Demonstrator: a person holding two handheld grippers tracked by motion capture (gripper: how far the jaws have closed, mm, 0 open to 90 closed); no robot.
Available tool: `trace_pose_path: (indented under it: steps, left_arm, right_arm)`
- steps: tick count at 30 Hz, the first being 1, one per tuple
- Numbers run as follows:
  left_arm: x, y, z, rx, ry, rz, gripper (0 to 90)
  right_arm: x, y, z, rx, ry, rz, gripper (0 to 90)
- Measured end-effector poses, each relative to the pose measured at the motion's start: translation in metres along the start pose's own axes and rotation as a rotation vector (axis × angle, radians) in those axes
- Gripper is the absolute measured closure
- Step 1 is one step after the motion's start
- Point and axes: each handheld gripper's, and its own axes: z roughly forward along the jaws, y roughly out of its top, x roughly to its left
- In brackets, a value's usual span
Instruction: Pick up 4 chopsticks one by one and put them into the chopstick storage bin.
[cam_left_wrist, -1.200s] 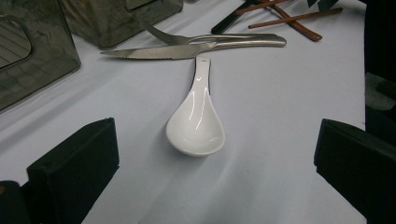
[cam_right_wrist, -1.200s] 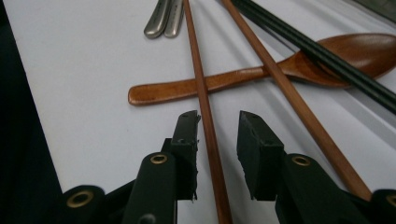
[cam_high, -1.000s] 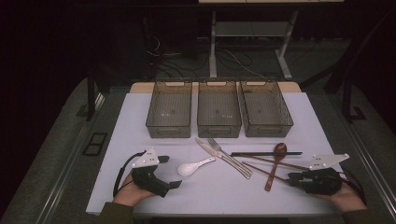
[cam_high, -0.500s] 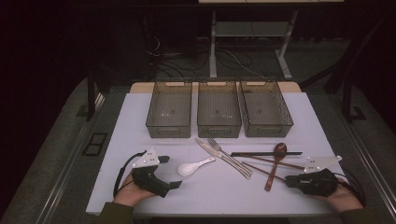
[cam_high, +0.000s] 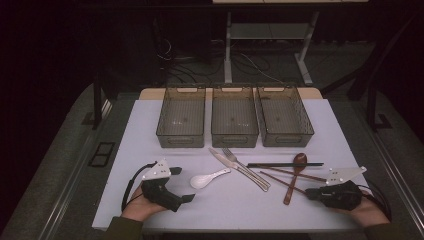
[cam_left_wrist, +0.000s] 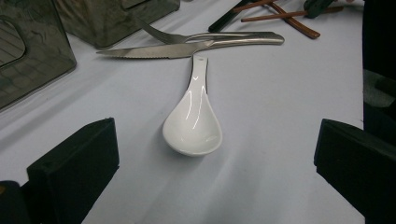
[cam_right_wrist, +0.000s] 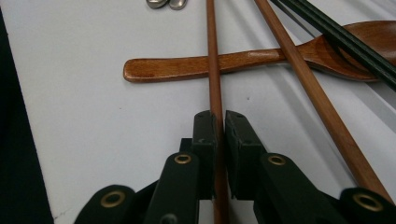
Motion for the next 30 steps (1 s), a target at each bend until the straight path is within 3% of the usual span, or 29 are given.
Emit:
trace_pose_path:
  steps: [22,30]
  left_arm:
    - [0.0000,0.0002,-0.0001,-0.002,0.000,0.002,0.0]
    - [0.0026,-0.0006,0.0016,-0.029,-0.005,0.006,0.0]
  right_arm:
    - [0.0018,0.0028,-0.0040,-0.014,0.028,-0.022,84.1]
    - [0.0023,0.0048,-0.0057,-0.031,0.032,-0.019,84.1]
